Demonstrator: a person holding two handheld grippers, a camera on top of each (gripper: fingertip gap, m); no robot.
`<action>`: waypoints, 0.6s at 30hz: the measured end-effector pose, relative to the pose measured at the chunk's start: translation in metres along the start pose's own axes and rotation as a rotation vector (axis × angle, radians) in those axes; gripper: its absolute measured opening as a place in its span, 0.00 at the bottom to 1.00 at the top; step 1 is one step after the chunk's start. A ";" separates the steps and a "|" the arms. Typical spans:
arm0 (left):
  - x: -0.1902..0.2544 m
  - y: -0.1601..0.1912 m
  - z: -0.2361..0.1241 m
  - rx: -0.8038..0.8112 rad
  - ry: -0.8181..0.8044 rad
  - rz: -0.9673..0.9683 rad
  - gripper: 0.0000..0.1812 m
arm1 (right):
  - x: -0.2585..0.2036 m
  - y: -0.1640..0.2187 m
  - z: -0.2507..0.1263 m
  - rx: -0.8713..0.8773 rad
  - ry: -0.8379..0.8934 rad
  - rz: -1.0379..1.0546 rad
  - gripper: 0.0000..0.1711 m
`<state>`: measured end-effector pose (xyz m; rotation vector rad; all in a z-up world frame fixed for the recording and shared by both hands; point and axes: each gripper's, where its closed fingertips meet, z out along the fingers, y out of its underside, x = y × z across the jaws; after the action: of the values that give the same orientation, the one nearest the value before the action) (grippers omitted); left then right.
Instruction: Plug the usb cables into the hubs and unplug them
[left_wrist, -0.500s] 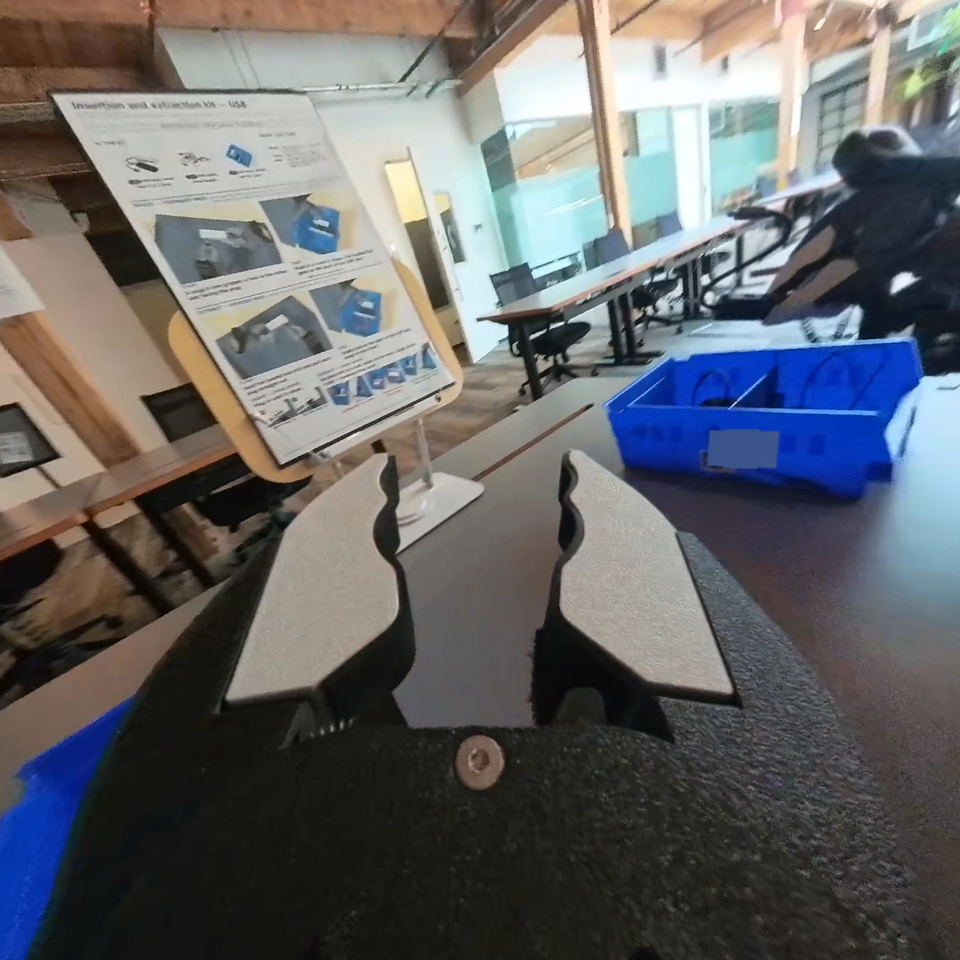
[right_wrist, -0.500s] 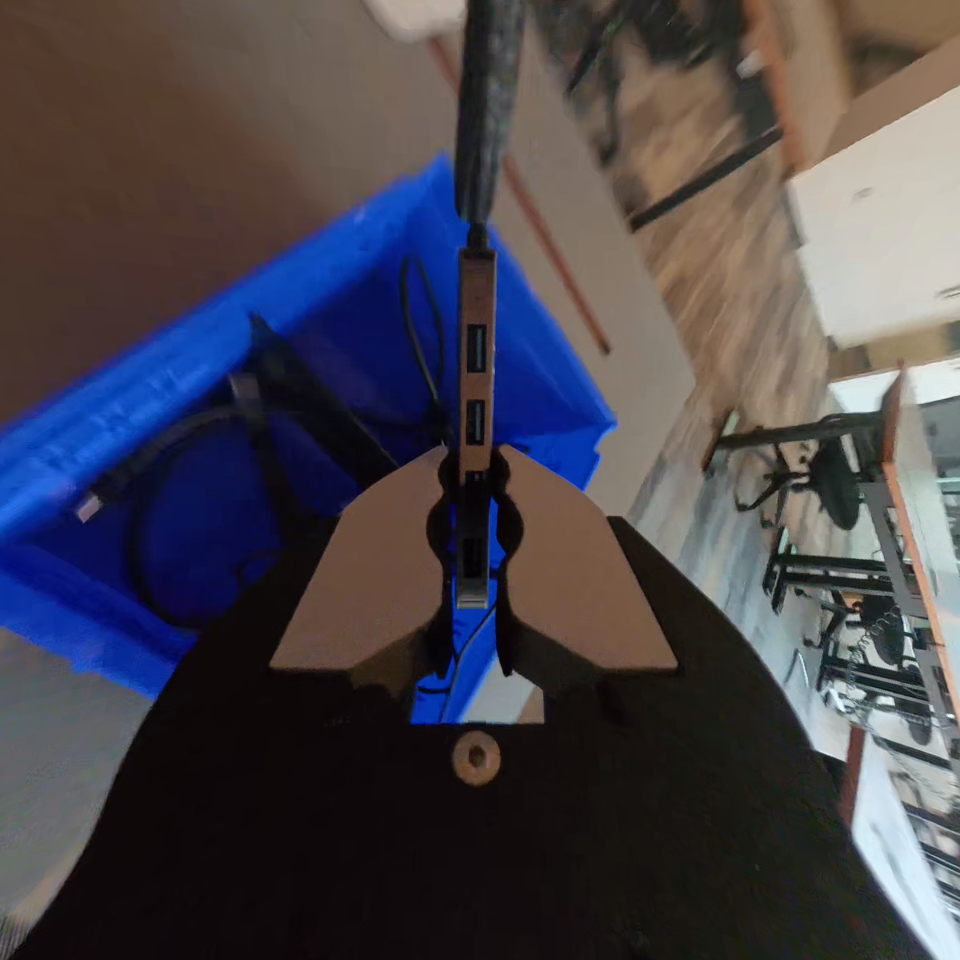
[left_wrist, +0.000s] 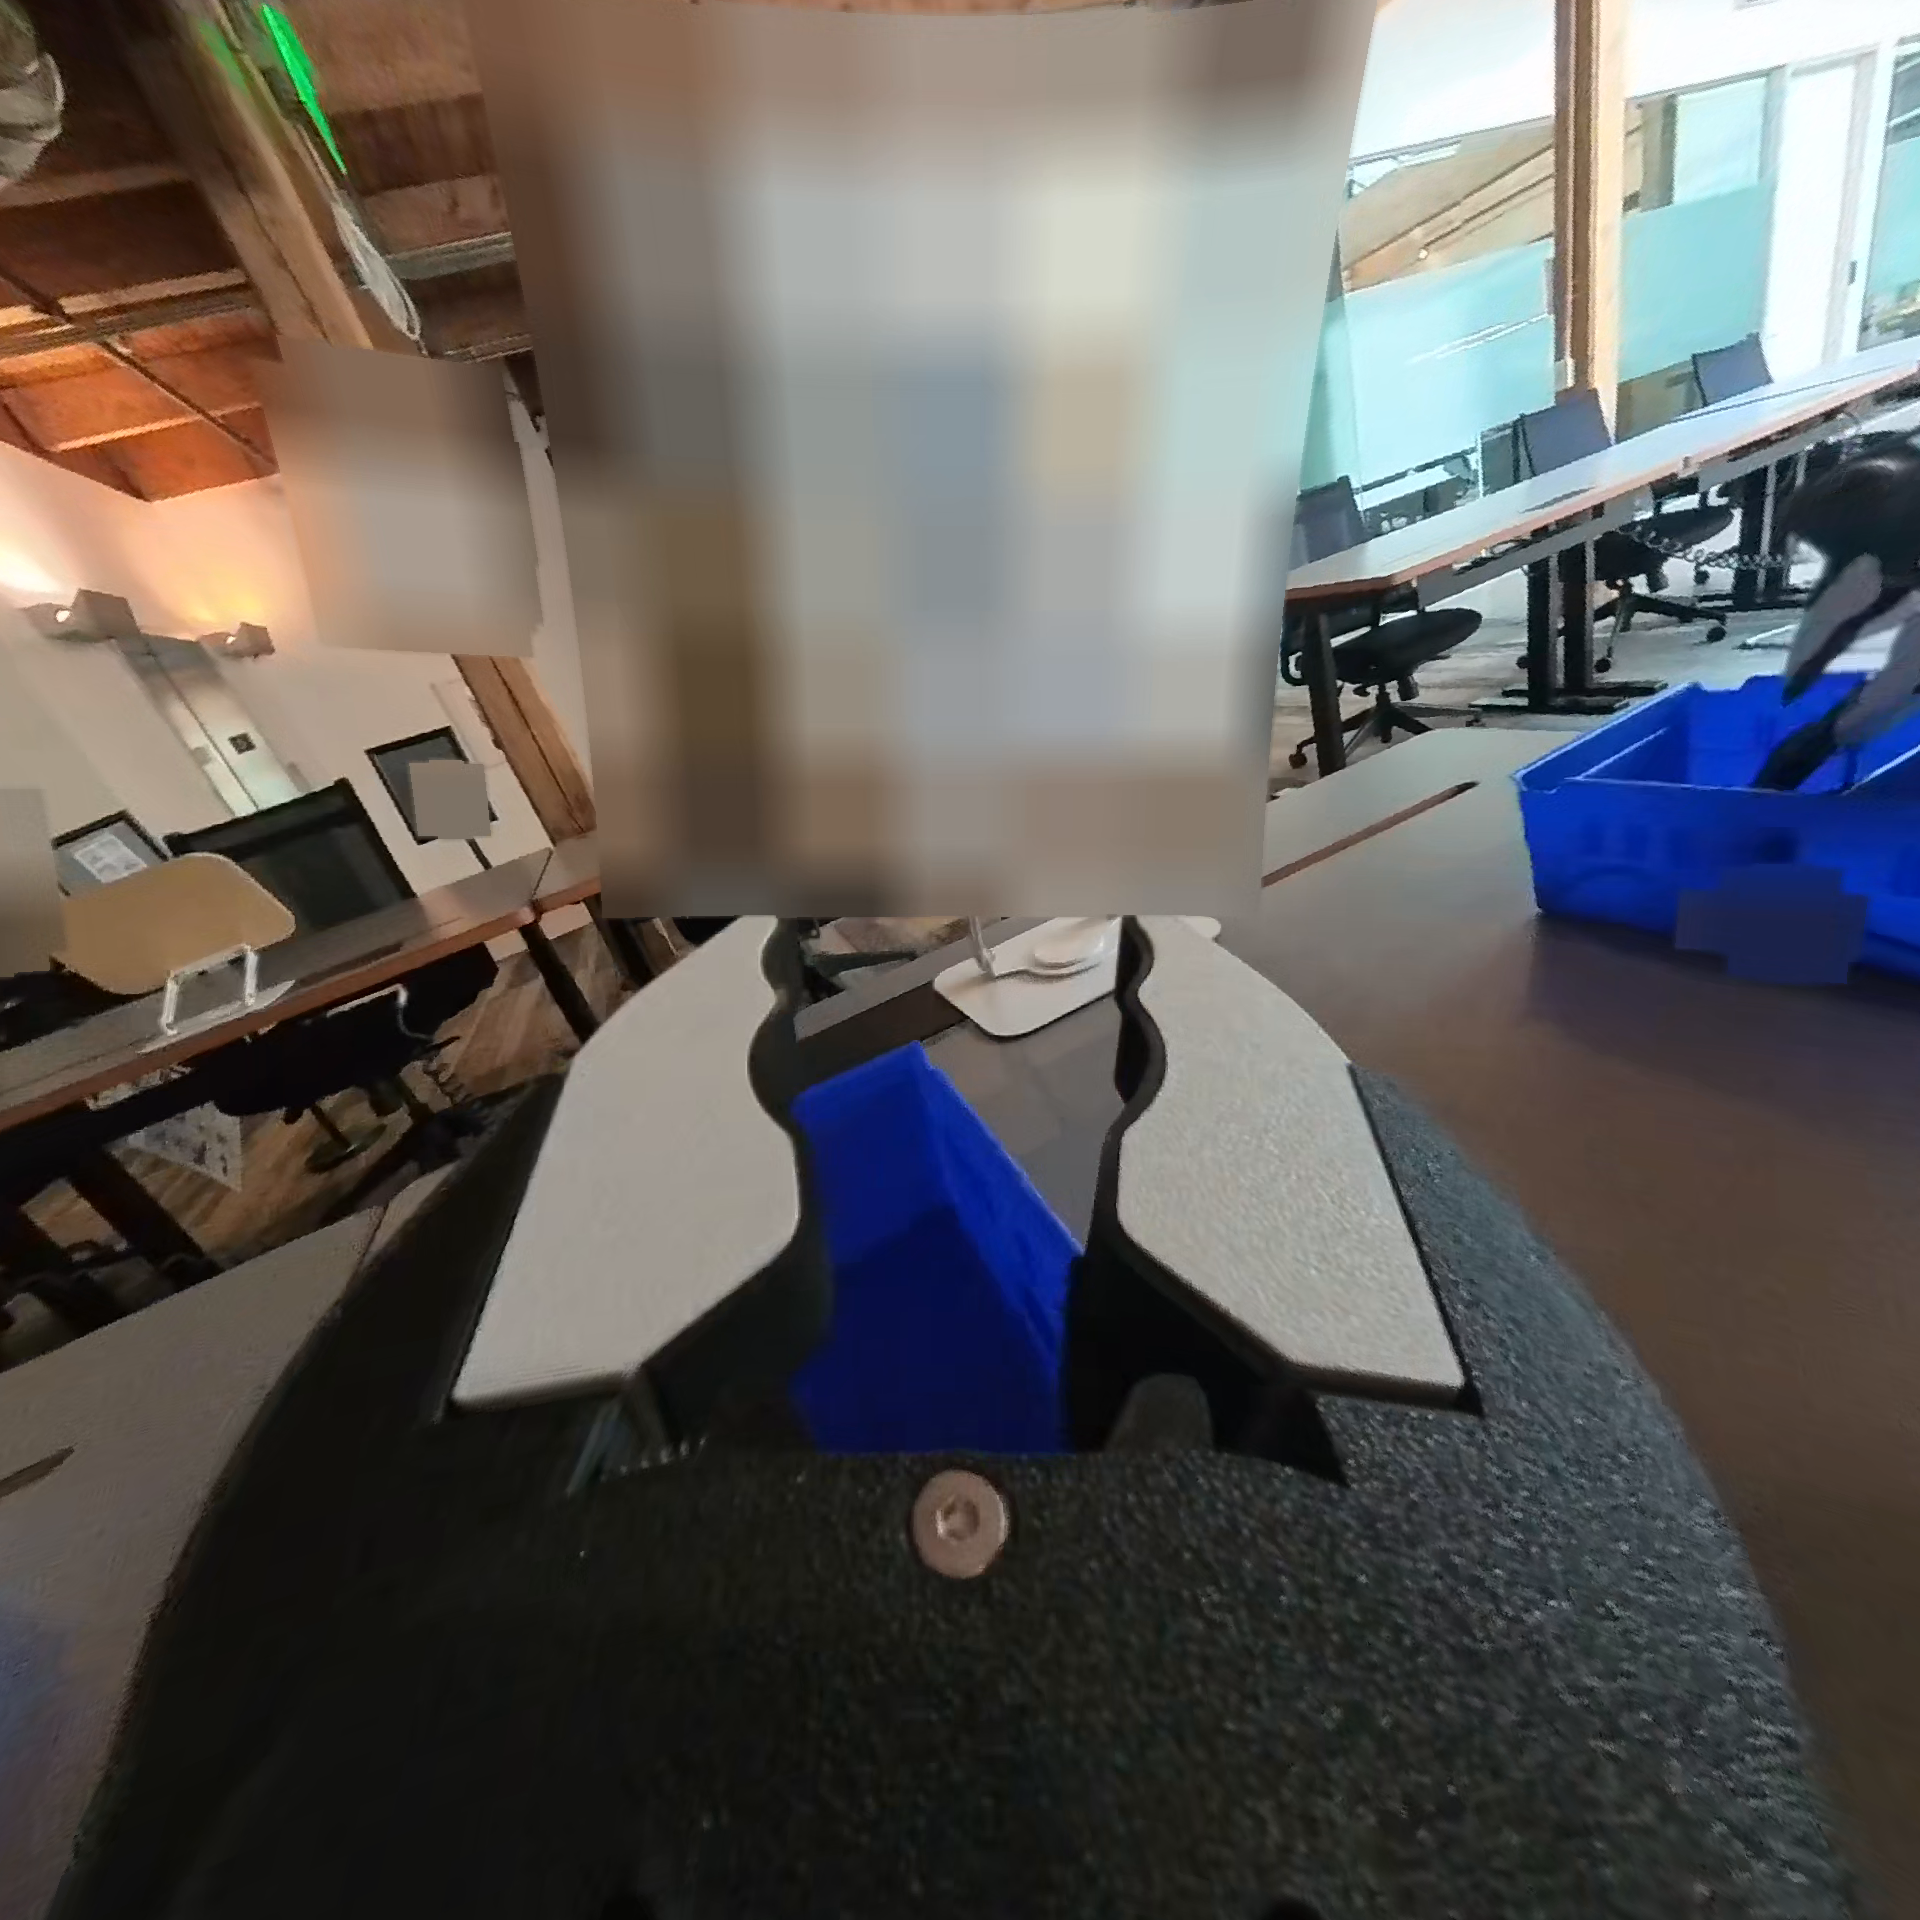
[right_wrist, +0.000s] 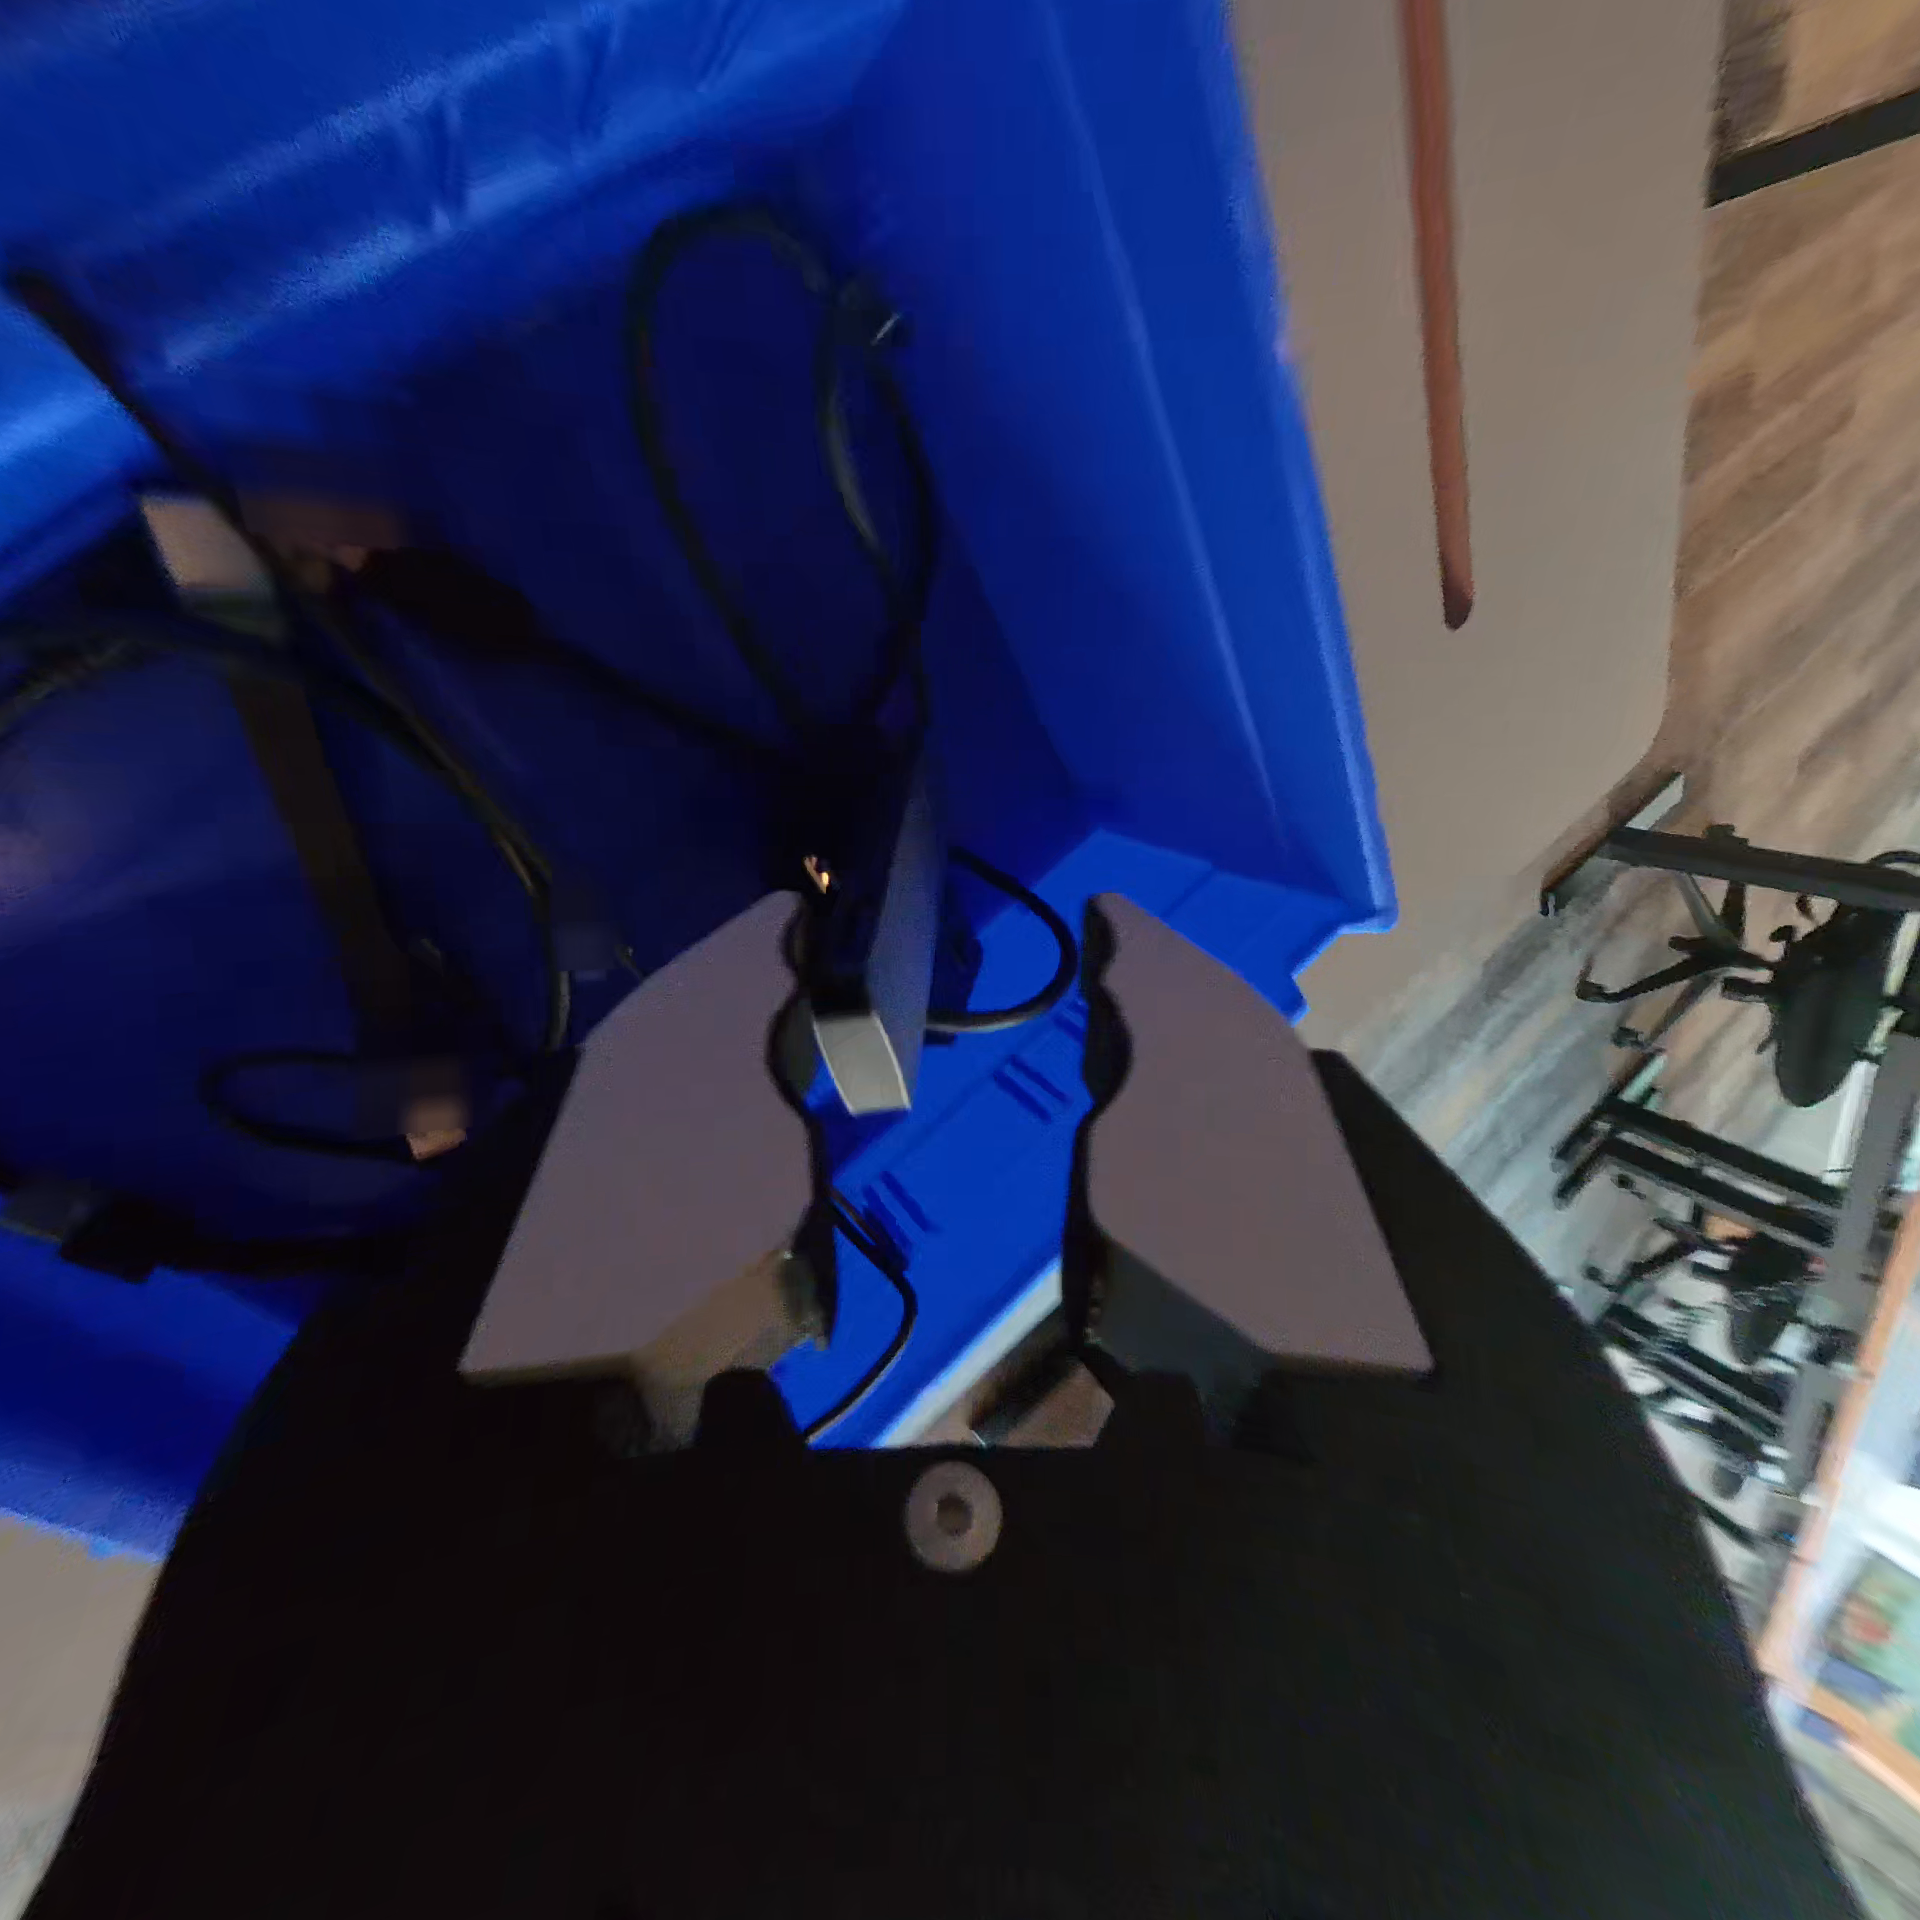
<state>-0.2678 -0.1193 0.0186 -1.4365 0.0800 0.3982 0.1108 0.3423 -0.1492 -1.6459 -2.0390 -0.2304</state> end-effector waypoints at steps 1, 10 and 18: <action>-0.007 0.002 -0.004 0.000 -0.013 -0.024 0.33 | 0.002 -0.005 -0.003 0.045 0.014 0.050 0.35; -0.050 -0.002 -0.019 0.054 -0.104 -0.241 0.47 | 0.004 -0.090 -0.127 0.854 0.336 0.356 0.86; -0.037 -0.013 -0.008 0.098 -0.068 -0.218 0.48 | -0.039 -0.087 -0.250 1.335 0.489 0.525 0.62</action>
<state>-0.2970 -0.1359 0.0404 -1.3182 -0.1101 0.2596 0.1026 0.1780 0.0616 -0.9806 -0.8695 0.6993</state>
